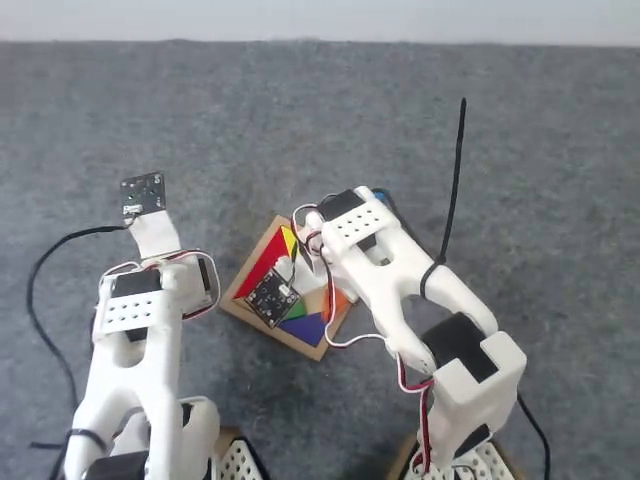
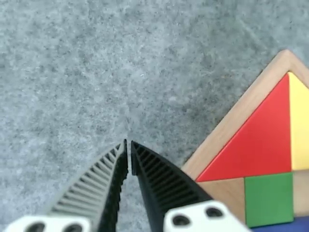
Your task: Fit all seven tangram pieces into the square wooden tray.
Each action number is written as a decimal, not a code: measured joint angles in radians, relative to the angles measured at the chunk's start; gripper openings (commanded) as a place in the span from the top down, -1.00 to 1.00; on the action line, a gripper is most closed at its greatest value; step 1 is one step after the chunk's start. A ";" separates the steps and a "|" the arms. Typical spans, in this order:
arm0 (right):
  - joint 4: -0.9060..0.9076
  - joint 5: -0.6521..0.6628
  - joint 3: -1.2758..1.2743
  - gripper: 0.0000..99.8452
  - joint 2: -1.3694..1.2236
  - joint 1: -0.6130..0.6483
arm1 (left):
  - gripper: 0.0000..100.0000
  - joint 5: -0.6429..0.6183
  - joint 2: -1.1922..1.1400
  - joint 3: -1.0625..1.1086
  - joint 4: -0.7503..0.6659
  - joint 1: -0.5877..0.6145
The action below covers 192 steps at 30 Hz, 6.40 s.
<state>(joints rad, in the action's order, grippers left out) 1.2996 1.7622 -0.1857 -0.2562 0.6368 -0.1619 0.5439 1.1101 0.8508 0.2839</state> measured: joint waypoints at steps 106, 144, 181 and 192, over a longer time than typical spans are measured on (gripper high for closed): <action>-0.419 -1.198 -1.277 0.98 1.932 -0.061 | 0.97 0.000 1.214 0.585 0.160 0.000; -0.419 -1.204 -1.307 0.98 1.933 -0.061 | 0.97 0.000 1.214 0.585 0.241 0.000; -0.446 -1.396 -1.359 0.98 1.932 -0.092 | 0.97 0.000 1.214 0.585 0.241 0.000; -0.454 -1.396 -1.363 0.98 1.933 -0.089 | 0.97 0.000 1.214 0.585 0.241 0.000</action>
<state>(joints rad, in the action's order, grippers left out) 0.8454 0.3659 -1.5482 1.6771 0.5478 -0.1619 1.7576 1.6947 1.0917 0.2839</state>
